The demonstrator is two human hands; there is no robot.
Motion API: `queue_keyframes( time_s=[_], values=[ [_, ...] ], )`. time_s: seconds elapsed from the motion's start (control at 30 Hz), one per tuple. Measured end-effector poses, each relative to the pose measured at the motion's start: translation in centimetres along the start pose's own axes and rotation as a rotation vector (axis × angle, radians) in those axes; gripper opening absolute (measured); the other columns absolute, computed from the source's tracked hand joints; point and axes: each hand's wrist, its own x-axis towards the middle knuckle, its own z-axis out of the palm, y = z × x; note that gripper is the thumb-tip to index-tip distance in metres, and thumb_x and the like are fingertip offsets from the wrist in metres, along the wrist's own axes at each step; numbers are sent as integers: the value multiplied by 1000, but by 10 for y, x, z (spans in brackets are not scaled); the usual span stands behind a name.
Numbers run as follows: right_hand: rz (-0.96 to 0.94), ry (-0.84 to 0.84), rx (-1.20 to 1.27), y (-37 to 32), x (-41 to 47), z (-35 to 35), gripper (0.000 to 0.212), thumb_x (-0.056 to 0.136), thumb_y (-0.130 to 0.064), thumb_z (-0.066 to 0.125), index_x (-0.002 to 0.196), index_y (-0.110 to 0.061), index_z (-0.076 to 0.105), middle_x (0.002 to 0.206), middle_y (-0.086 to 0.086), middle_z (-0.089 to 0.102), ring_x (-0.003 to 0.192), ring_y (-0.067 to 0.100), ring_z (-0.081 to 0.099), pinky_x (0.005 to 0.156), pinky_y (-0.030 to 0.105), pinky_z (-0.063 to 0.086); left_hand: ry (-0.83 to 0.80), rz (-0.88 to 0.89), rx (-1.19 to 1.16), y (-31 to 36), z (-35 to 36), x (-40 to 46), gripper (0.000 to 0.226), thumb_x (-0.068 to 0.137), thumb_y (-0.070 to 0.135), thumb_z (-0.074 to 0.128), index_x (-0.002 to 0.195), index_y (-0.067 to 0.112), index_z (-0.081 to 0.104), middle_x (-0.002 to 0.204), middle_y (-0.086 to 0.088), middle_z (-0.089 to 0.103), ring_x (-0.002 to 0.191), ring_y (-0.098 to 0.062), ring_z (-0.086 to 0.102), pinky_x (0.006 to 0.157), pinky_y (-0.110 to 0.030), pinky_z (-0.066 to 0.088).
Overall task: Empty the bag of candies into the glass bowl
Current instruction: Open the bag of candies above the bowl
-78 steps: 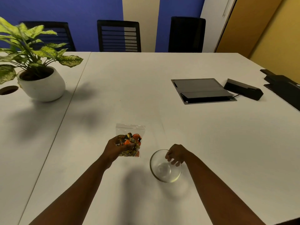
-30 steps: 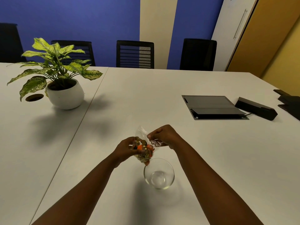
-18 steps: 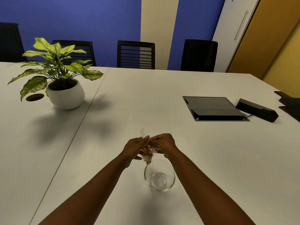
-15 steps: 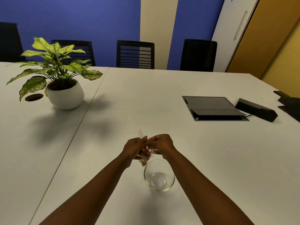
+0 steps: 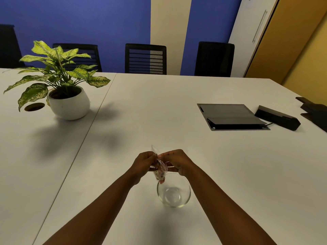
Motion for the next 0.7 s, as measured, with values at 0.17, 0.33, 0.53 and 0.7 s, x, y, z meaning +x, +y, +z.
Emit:
queue_keyframes(
  time_s=[0.17,0.33,0.53,0.7],
  values=[
    [-178,183,-285,3,-3,10,17,79,-10,67,87,4,71,90,21,72,83,32,70,82,46,59,65,0,56,-4,2,2,29,91,11,43,68,10,60,68,-6,65,66,-13,64,61,-20,52],
    [-302,301,-451,4,-5,16,15,79,-10,63,81,1,73,89,18,75,83,30,71,81,43,59,161,21,117,-1,7,4,29,86,6,46,60,11,57,61,-4,62,57,-9,62,52,-15,52],
    [-330,324,-449,5,-5,17,14,77,-7,63,78,3,73,85,20,75,79,32,71,79,42,59,177,26,201,1,6,4,24,83,5,48,61,4,55,63,-12,60,59,-19,60,63,-31,57],
    [-344,338,-458,6,-5,17,12,76,-6,65,77,3,72,83,20,75,77,31,71,78,42,59,206,54,293,2,6,2,19,82,6,50,66,3,60,69,-19,61,67,-25,56,75,-48,55]
  ],
)
